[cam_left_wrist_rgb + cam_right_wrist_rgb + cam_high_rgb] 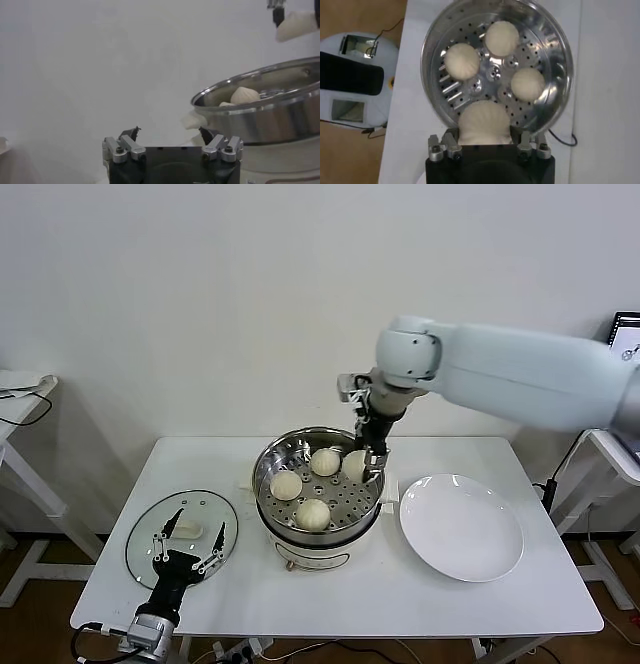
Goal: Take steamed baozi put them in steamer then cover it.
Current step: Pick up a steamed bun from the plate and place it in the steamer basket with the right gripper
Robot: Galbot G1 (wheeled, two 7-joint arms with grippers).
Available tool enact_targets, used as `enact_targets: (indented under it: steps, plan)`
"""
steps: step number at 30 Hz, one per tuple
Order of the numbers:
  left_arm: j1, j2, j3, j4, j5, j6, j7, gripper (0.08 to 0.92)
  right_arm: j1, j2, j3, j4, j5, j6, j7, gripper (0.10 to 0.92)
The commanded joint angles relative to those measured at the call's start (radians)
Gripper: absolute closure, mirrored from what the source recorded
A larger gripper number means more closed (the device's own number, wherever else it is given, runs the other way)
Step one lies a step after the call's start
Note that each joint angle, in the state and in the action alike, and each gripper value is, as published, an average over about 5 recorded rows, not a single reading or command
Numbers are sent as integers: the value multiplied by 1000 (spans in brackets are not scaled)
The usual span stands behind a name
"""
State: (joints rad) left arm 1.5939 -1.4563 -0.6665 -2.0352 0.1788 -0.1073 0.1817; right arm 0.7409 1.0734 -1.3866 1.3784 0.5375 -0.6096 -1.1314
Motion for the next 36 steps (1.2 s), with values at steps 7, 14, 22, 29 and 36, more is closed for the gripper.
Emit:
enact_targets:
  steps: [7,14,22,29,36]
  plan:
    - [-9,3,-8,15,-8,2,3,177,-154,132,37,-185,-111,12,-11,353]
    - [-8,3,-7,14,-9,2,4,177,-182,135,42,-194,-126,11,-11,353]
    - [-4,2,-10,7,-8,0,4,177,-219,145,58,-203,-140,9,-8,353]
    - [-2,1,-13,6,-4,-2,3,177,-229,145,65,-201,-154,10,-12,355]
    - [-3,2,-15,3,-4,0,2,177,-244,138,81,-200,-176,11,-13,351]
